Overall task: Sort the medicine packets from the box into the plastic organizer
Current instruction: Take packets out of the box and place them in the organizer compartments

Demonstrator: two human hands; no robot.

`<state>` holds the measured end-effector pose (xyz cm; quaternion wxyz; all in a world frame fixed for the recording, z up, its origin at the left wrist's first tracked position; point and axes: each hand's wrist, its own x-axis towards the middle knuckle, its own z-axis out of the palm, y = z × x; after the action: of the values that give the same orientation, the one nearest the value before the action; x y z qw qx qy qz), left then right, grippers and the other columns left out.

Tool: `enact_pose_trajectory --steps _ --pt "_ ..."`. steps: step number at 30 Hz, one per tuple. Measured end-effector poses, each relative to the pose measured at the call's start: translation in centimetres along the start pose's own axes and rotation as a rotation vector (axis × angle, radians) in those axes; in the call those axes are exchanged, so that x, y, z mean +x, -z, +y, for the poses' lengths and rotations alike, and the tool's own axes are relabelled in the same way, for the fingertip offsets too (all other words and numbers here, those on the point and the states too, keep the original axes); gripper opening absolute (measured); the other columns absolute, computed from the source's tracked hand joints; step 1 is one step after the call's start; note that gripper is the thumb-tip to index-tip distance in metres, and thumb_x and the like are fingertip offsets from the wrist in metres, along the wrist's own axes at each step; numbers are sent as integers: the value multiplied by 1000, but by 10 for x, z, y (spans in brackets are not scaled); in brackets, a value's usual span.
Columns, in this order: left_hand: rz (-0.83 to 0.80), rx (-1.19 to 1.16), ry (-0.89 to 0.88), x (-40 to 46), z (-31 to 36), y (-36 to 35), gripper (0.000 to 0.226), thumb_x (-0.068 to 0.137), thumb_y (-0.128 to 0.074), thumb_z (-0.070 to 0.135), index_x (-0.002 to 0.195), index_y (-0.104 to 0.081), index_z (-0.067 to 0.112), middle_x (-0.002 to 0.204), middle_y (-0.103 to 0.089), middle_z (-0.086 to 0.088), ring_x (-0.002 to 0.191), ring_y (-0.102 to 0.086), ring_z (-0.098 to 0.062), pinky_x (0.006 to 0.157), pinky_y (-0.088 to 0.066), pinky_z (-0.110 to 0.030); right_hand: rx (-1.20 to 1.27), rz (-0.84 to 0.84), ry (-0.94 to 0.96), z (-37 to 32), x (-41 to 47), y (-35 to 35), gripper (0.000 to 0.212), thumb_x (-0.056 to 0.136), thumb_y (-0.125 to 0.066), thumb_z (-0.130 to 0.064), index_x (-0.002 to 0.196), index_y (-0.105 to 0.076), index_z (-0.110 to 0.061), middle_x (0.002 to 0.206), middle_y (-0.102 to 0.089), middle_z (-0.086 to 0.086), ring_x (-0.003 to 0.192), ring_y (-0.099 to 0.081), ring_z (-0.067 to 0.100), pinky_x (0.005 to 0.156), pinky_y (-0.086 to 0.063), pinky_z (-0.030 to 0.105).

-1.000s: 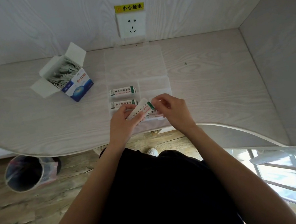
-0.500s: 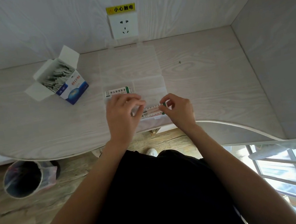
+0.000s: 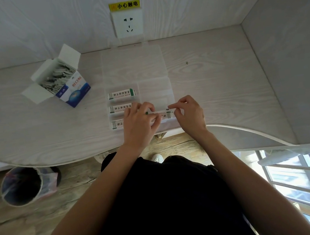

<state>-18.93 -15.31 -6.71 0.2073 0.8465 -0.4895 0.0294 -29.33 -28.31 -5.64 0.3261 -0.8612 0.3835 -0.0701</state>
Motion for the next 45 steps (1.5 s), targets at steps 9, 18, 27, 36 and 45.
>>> enact_pose_trajectory --steps 9,18,27,36,45 --pt "-83 13 116 12 -12 7 12 76 -74 30 85 -74 21 94 -59 -1 93 -53 -24 80 -40 -35 -220 -90 24 -9 4 4 21 82 -65 -41 97 -70 -26 104 -48 -1 96 -50 14 72 -36 24" --pt "-236 115 69 24 -15 13 22 80 -67 41 90 -74 23 106 -55 2 107 -43 -22 91 -31 -34 -424 -151 102 -17 9 5 35 88 -55 -46 106 -67 -19 109 -44 4 101 -44 19 74 -40 29" --pt "-264 150 5 23 -20 10 32 84 -60 45 91 -74 16 113 -52 -1 109 -41 -26 89 -24 -35 -504 -152 94 -18 7 8 40 90 -49 -49 108 -67 -18 114 -43 5 107 -40 21 82 -38 30" --pt "-266 191 -24 23 -19 12 30 80 -65 43 77 -75 16 127 -55 -2 117 -42 -30 89 -20 -40 -454 -189 42 -24 2 0 45 91 -48 -44 103 -70 -7 150 -26 6 134 -18 25 106 -20 35" --pt "-228 148 14 18 -19 8 22 75 -71 41 74 -75 19 120 -59 -1 115 -47 -31 90 -20 -42 -565 -200 52 -26 4 1 46 93 -44 -44 92 -71 -7 151 -27 5 139 -15 23 109 -20 36"
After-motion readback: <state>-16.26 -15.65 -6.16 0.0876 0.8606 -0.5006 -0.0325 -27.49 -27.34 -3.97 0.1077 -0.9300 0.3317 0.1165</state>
